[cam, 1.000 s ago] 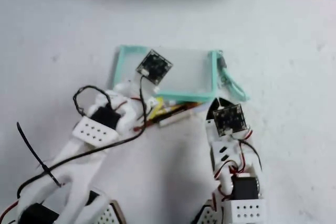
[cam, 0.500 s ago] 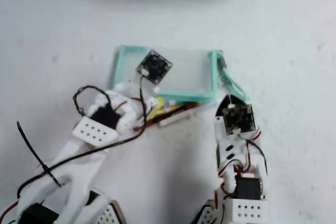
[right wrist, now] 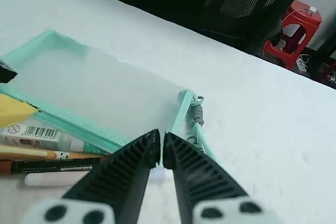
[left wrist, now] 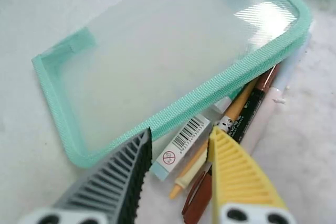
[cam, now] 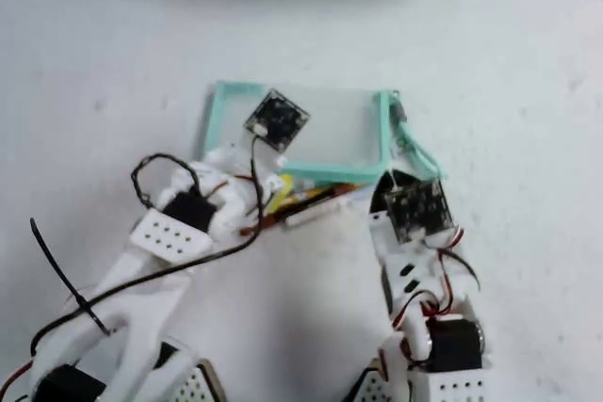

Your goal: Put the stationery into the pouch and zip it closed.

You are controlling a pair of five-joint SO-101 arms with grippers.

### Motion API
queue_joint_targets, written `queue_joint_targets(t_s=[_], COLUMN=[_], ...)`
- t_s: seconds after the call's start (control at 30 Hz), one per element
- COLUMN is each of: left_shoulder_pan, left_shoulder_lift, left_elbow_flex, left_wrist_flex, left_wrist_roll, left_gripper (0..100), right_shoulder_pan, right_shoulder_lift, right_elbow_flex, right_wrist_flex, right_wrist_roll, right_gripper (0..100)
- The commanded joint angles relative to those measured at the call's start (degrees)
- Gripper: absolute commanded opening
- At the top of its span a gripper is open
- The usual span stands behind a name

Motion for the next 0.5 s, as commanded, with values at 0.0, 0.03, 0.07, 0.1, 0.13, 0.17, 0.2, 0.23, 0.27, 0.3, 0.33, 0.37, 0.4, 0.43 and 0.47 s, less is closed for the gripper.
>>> queue_joint_targets(t_s=[0.0,0.03,0.07,0.1,0.13,0.17,0.2,0.23,0.27,0.3,0.33,0.37,0.4,0.43,0.47], left_shoulder_pan=[-2.9,-3.8,-5.0,-5.9,-6.7,-7.4,-7.9,-8.0,-8.0,-8.0,-8.0,-8.0,-8.0,-8.0,-7.9], left_shoulder_lift=[-2.3,-2.3,-2.3,-2.3,-2.3,-2.3,-2.2,-2.2,-2.2,-2.2,-2.2,-2.3,-2.3,-2.3,-2.2], left_elbow_flex=[-0.7,-0.9,-1.1,-1.1,-0.8,-0.7,-0.7,-0.7,-0.6,-0.6,-0.4,-0.1,0.4,0.9,1.3], left_wrist_flex=[-1.5,-1.5,-1.7,-2.4,-3.4,-4.0,-4.4,-4.5,-4.6,-4.6,-4.6,-5.2,-5.9,-6.9,-7.9], left_wrist_roll=[-0.3,-0.3,-0.1,0.8,2.1,3.1,3.8,4.0,4.2,4.1,4.1,4.1,4.1,4.1,4.1], left_gripper=[20,20,20,20,20,20,20,20,20,20,20,20,20,20,20], right_shoulder_pan=[-0.7,-0.7,-0.6,-0.5,0.0,0.3,0.7,1.1,1.8,2.8,3.8,4.9,6.1,7.3,8.1], right_shoulder_lift=[14.4,19.7,25.2,31.0,36.9,42.7,48.6,54.4,59.8,64.7,69.5,74.2,78.5,82.6,86.5], right_elbow_flex=[-12.1,-15.7,-19.3,-22.7,-26.0,-29.3,-33.0,-36.4,-39.9,-43.4,-46.8,-50.4,-53.8,-57.2,-60.4], right_wrist_flex=[0.2,0.4,0.5,0.5,0.5,0.5,0.5,0.5,0.6,0.7,1.4,2.0,2.7,3.2,3.6], right_wrist_roll=[0.2,0.2,0.2,0.2,0.2,0.2,0.2,0.2,0.1,0.0,-0.7,-2.5,-4.4,-5.7,-6.7], right_gripper=[1.7,1.7,1.7,1.7,1.7,1.7,1.7,1.7,1.7,1.8,1.8,1.8,1.8,1.9,1.9])
